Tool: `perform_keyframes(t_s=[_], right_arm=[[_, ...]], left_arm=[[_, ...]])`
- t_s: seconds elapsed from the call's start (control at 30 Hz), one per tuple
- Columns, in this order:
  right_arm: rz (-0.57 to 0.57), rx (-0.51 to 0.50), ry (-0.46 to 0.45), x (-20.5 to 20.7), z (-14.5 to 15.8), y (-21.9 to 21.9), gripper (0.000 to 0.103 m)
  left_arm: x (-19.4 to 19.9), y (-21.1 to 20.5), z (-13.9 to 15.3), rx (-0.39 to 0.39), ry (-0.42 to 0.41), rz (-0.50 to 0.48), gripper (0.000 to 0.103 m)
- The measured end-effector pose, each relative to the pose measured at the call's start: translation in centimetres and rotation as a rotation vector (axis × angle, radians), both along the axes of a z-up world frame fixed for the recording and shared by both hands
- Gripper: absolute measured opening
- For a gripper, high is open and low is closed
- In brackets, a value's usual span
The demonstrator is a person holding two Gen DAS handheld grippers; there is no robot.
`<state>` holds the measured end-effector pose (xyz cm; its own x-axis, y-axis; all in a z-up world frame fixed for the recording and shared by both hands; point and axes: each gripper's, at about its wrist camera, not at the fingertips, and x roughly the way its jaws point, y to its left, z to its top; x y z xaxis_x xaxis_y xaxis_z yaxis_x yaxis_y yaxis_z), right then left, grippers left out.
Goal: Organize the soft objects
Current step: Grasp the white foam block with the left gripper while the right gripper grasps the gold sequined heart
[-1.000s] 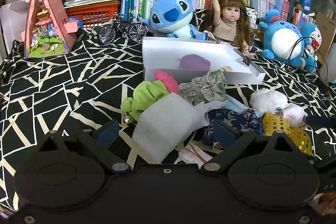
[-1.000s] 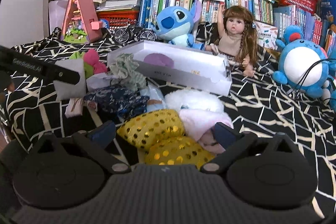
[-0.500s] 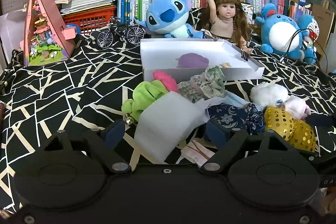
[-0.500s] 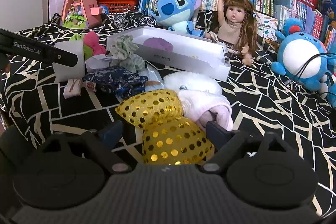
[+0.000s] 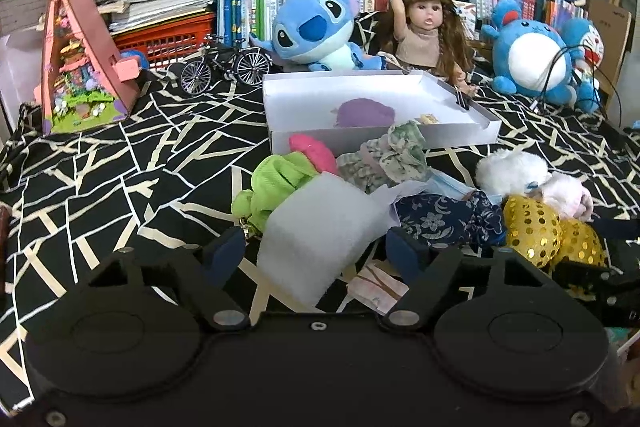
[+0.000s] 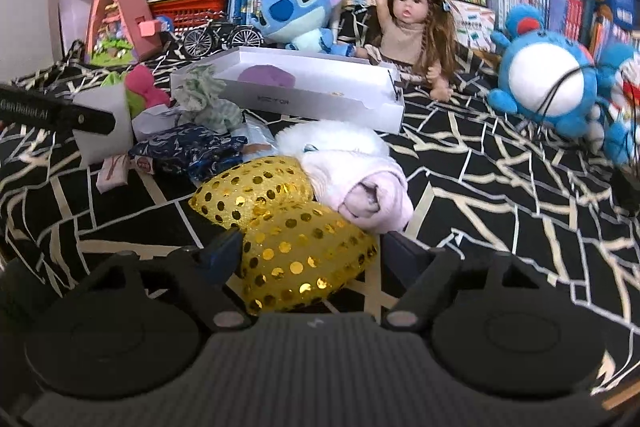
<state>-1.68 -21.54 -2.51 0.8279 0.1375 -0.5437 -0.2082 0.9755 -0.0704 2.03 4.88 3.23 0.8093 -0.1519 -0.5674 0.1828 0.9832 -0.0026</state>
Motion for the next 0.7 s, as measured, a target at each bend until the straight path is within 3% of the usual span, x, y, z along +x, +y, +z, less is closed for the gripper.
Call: perform_keyframes(t_s=[0.2,0.37,0.7], right_arm=[[0.0,0.007,-0.003,0.3,-0.2,0.5,0.082],[-0.005,0.028,-0.002,0.6,-0.2,0.7,0.076],[0.005,0.01,0.014,0.6,-0.4,1.1,0.072]], left_arm=[[0.3,-0.2,-0.3,0.019,-0.008,0.004,0.071],[0.5,0.5,-0.3,-0.052,0.015,0.002,0.063],[1.0,0.2,-1.0,-0.046,0.013,0.004,0.063]])
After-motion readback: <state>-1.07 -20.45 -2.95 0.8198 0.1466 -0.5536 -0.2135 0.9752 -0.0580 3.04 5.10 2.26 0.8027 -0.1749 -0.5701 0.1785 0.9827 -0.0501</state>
